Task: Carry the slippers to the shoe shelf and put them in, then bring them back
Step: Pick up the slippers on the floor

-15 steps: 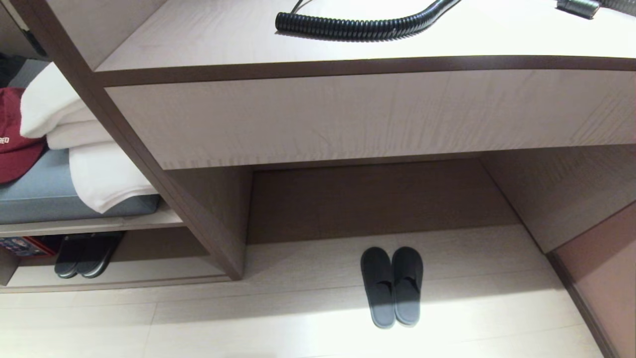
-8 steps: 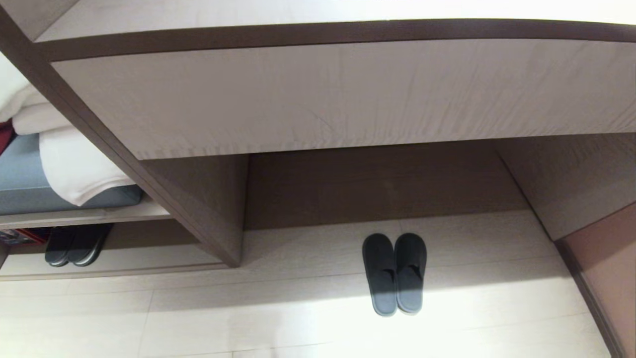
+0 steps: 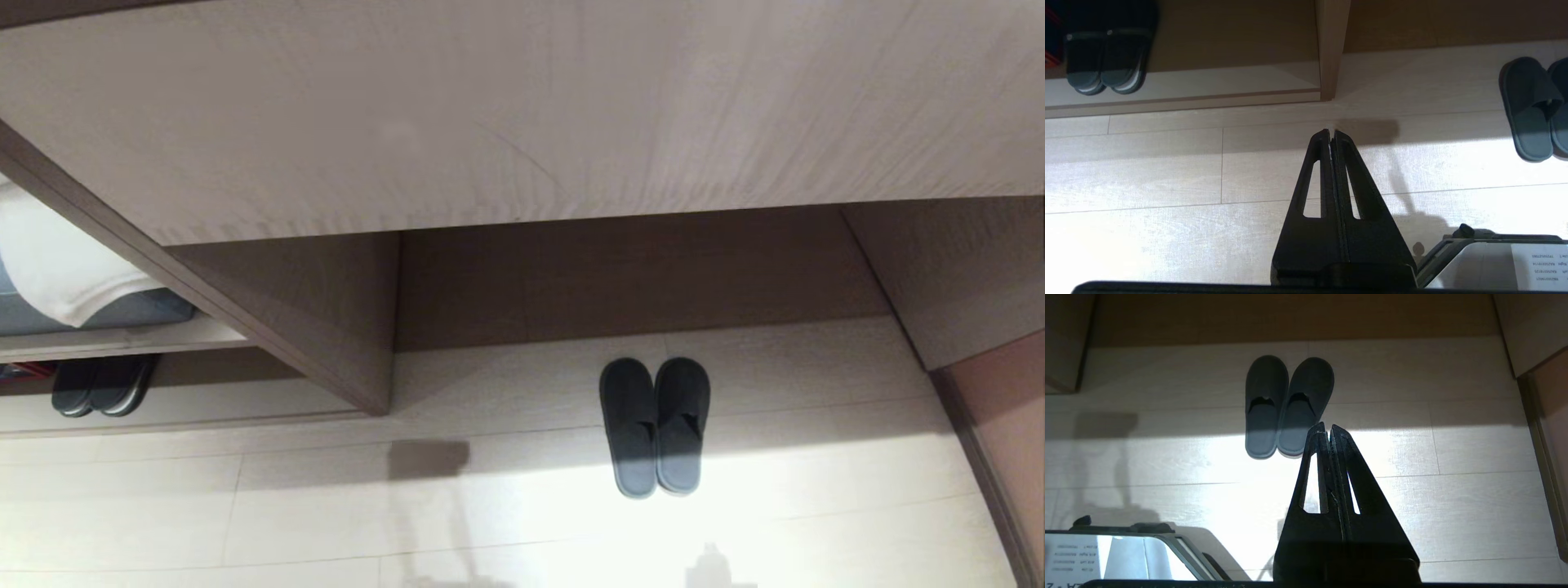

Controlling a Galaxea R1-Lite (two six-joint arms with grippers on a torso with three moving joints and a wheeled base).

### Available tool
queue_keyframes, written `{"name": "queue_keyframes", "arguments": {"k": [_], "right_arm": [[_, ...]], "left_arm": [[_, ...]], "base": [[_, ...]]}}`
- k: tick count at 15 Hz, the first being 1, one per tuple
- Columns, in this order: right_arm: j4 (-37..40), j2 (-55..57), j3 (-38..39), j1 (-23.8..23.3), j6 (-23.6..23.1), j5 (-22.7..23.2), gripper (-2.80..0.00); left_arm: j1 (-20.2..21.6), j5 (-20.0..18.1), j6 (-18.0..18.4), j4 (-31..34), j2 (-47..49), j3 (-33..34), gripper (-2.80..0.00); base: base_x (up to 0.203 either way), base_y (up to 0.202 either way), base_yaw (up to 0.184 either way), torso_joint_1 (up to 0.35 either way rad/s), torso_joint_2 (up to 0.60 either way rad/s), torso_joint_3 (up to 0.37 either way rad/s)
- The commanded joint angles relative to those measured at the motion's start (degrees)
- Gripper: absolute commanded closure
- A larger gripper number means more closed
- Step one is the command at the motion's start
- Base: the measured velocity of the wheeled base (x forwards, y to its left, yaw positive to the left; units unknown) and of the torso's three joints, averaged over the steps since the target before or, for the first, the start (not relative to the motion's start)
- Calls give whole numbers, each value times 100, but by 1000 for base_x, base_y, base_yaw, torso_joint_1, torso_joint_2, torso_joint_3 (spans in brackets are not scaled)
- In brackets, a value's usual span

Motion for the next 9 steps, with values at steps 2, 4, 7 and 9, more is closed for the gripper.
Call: {"name": "queue_keyframes", "arguments": {"k": [2, 4, 7, 9], "right_arm": [[0, 1, 0, 2, -2, -2, 0], [0, 1, 0, 2, -2, -2, 0], [0, 1, 0, 2, -2, -2, 0], [0, 1, 0, 2, -2, -2, 0]], "left_arm": [[6, 2, -3, 0, 0, 0, 0], [6, 2, -3, 0, 0, 0, 0], [-2, 2, 2, 0, 0, 0, 0], [-2, 2, 24, 0, 9, 0, 0]], "base": [[0, 0, 0, -5, 1, -192], [0, 0, 0, 2, 0, -198], [0, 0, 0, 1, 3, -198], [0, 0, 0, 3, 4, -197]]}}
